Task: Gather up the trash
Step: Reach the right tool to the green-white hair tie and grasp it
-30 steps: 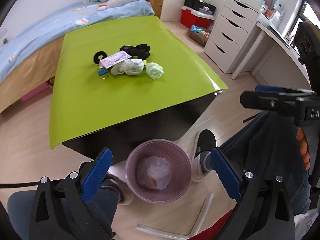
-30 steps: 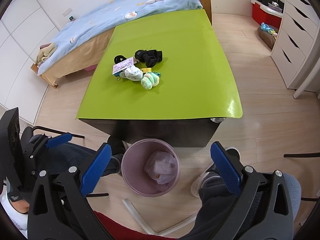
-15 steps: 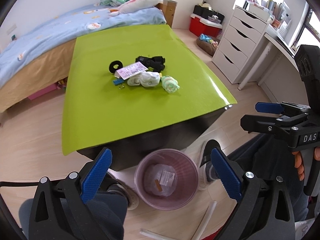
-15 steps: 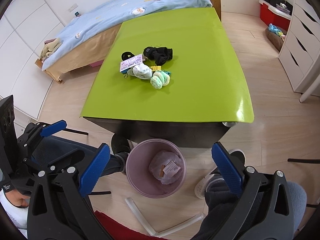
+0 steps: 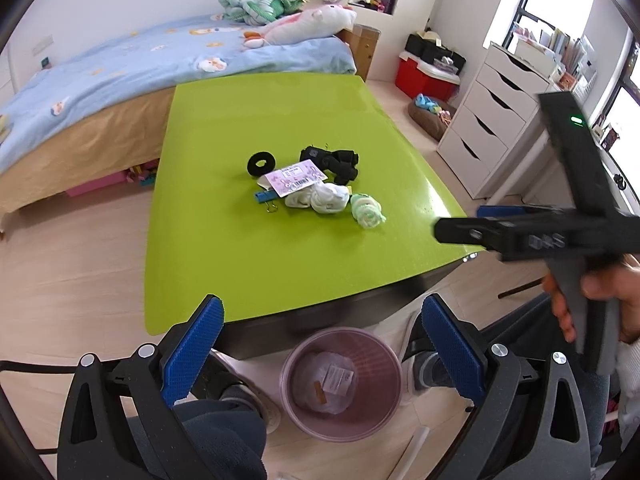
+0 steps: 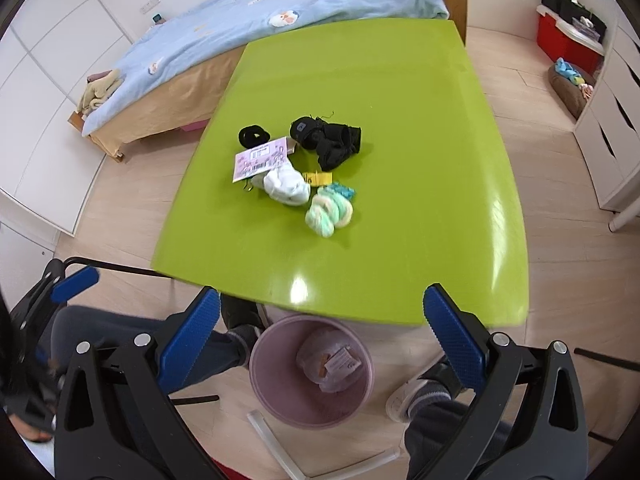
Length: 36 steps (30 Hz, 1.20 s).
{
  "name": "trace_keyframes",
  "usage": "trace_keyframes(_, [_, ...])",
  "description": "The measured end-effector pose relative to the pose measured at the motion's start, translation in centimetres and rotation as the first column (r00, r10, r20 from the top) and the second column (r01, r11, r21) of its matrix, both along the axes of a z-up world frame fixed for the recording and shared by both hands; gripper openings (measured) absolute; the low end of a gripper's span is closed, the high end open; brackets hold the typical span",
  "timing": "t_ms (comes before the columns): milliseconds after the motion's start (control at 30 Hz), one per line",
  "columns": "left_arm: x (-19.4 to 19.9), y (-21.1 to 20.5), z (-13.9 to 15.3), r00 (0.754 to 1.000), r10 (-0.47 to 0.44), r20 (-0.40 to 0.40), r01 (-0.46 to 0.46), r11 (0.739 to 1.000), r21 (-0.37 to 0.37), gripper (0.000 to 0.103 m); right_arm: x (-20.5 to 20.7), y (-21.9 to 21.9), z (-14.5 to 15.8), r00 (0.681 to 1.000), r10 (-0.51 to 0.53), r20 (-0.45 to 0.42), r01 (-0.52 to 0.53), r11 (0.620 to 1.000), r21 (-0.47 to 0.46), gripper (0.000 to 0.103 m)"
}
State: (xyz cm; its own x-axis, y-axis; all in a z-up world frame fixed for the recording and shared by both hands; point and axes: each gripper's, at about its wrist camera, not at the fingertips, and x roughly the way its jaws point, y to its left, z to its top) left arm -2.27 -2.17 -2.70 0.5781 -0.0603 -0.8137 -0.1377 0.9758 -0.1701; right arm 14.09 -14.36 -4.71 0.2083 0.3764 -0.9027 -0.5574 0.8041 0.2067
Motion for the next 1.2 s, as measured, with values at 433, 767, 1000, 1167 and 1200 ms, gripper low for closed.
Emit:
trace_keyframes(433, [0.2,1.2,-0.2,0.999,0.032,-0.006,-0.032,0.999,-0.01,0.095,4.9,5.2,-5.4,0.998,0.031,-0.057,-0.036,0.995,-0.092,0.1])
trace_keyframes(767, [0.5,1.9,-0.7,0.999,0.04,-0.016,-0.041,0.999,-0.019,0.095,6.3,6.7,-7.7,0.996,0.025,-0.087,-0.036,0.991,-0.131,0.055])
trace_keyframes(1000, [1.1,1.9,-1.0,0.999,0.034,-0.022,-0.034,0.999,-0.02,0.095,6.1,6.4,-7.6,0.998,0.026,-0.065,-0.034,0.99,-0.135,0.026])
trace_keyframes(1167, [2.0,1.8,-1.0,1.0,0.02,-0.022,-0.02,1.0,-0.01,0.095,5.8,5.5,-6.7,0.999,0.022,-0.043,-0.027,0.993,-0.117,0.024])
trace_keyframes(1200, [2.2,1.8,-0.9,1.0,0.018,-0.022,-0.018,1.0,-0.008,0.095,5.6,5.2,-6.3,0.999,0.022,-0.038,-0.026,0.993,-0.112,0.024])
